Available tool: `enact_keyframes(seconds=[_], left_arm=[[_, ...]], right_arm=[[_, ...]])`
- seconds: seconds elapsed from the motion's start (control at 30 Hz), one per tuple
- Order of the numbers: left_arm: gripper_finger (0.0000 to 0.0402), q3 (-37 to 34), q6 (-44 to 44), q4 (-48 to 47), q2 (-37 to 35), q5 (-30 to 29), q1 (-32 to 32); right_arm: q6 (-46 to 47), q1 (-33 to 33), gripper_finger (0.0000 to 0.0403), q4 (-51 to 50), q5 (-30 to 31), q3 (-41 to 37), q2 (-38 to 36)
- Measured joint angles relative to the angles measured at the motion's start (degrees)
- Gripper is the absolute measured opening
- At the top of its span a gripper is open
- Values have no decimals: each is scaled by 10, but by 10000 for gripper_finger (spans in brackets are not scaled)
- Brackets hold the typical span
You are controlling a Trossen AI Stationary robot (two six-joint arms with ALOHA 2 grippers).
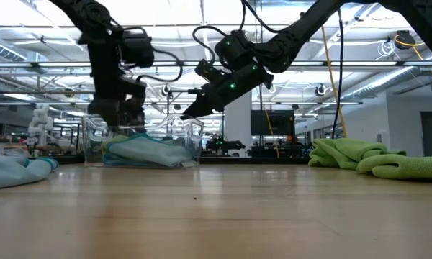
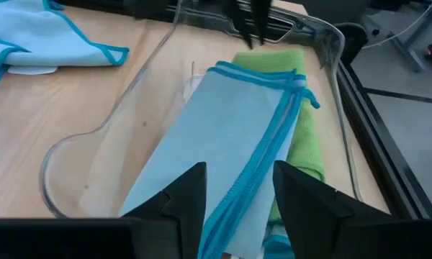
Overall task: Fold microfiber towels
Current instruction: Put the right blue microfiber cloth into the bin
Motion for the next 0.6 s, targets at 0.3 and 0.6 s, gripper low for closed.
enact_keyframes(seconds=[0.3,0.6], left_arm=[[46,40,-36,38,-1,157,-4],[46,-20,1,168,29,220,-2]], right_arm=[[12,1,155,-124,4,1,-75],[50,26,155,-143,6,-169,-230]])
